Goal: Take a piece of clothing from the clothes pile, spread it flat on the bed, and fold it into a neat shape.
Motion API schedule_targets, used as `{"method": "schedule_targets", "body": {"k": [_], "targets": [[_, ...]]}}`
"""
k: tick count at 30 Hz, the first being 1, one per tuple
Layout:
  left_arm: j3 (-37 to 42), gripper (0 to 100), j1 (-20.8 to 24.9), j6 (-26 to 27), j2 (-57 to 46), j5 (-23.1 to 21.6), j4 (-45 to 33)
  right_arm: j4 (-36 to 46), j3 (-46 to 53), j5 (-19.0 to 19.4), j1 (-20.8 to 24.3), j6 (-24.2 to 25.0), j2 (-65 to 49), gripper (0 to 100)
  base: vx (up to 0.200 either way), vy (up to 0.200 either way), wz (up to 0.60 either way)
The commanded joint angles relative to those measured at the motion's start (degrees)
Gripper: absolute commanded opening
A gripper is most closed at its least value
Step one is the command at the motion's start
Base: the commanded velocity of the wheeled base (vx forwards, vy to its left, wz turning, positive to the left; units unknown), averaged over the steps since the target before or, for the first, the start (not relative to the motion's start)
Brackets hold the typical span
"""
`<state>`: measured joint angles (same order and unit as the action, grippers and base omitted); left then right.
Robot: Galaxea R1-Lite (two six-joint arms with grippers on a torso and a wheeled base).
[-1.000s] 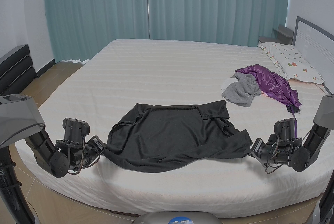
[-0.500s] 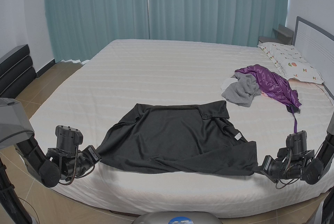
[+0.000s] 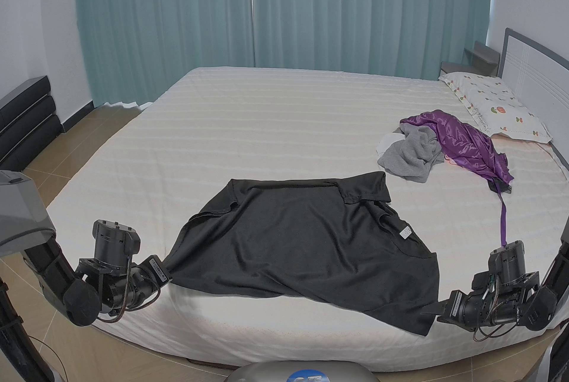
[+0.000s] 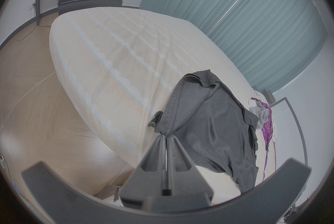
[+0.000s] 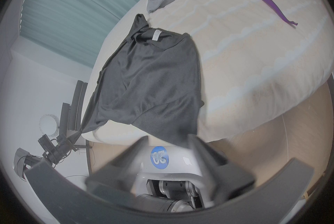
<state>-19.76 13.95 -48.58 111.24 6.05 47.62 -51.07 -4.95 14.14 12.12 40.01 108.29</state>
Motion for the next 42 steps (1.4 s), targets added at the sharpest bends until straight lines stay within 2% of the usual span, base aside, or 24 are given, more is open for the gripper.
{"method": "schedule_targets", "body": {"k": [1, 8, 13, 24, 25, 32, 39, 42], "targets": [[0.0, 0, 0.0, 0.0, -0.1, 0.0, 0.0, -0.2, -1.0, -0.1, -0.3, -0.1, 0.7, 100, 0.000, 0.000, 0.00], [0.0, 0, 0.0, 0.0, -0.1, 0.0, 0.0, -0.8, -4.5, -0.3, -4.1, -2.1, 5.7, 100, 0.000, 0.000, 0.00], [0.0, 0, -0.1, 0.0, -0.1, 0.0, 0.0, -0.8, -8.6, -0.1, -8.7, -3.4, 9.2, 100, 0.000, 0.000, 0.00], [-0.1, 0, -0.1, 0.0, 0.1, -0.1, 0.0, -0.8, -12.0, 0.9, -8.4, -2.6, 11.8, 100, 0.000, 0.000, 0.00], [-0.1, 0, -0.1, 0.0, 0.1, -0.1, 0.0, -0.7, -12.5, 0.9, -8.3, -2.6, 12.1, 0, 0.000, 0.000, 0.00], [-0.2, 0, -0.1, 0.0, 0.0, -0.1, 0.0, -0.4, -15.7, 0.3, -6.8, -2.0, 14.9, 0, 0.000, 0.000, 0.00], [-0.5, 0, -0.3, 0.0, 0.1, -0.1, 0.0, -0.5, -18.9, 0.4, -6.9, -1.5, 13.4, 0, 0.000, 0.000, 0.00], [-0.7, 0, -0.6, 0.0, 0.3, -0.1, 0.1, -0.2, -20.9, 0.4, -6.9, 0.2, 11.2, 0, 0.000, 0.000, 0.00]]}}
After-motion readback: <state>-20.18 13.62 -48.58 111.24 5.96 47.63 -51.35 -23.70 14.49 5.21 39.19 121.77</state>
